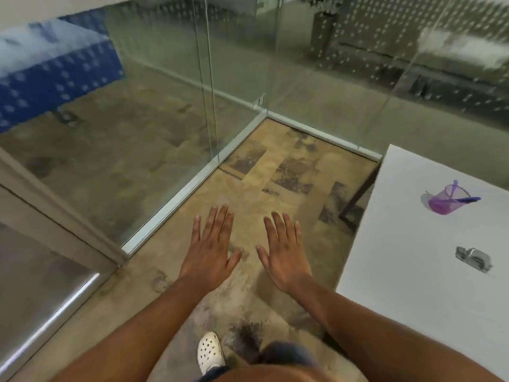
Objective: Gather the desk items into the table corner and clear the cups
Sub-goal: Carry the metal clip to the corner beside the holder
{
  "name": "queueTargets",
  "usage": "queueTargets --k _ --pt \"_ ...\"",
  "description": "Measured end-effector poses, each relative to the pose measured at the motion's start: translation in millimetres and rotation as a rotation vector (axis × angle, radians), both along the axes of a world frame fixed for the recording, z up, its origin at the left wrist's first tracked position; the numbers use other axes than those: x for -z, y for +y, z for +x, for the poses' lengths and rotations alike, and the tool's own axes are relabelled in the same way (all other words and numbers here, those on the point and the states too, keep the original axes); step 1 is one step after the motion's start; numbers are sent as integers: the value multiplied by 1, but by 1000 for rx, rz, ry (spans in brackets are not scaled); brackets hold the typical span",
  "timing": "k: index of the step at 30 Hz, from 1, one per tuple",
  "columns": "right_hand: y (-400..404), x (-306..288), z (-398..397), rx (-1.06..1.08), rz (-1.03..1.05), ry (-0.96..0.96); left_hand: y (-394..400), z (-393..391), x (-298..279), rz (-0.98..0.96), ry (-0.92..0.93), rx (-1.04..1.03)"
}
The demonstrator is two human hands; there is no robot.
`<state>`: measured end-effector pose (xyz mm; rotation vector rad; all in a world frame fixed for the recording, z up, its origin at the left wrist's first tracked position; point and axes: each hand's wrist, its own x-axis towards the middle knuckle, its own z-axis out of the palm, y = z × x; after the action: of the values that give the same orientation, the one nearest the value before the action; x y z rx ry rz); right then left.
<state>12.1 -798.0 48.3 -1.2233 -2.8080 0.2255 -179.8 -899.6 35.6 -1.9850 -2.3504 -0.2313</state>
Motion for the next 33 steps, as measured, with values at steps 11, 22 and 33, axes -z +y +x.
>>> queueTargets --k 11,22,33 --pt "128 18 29 498 -35 91 209 14 14 1 -37 438" --pt "262 35 94 836 -18 129 414 74 4 -14 5 760" --pt "317 49 152 1241 -80 85 543 176 28 -65 -1 1165"
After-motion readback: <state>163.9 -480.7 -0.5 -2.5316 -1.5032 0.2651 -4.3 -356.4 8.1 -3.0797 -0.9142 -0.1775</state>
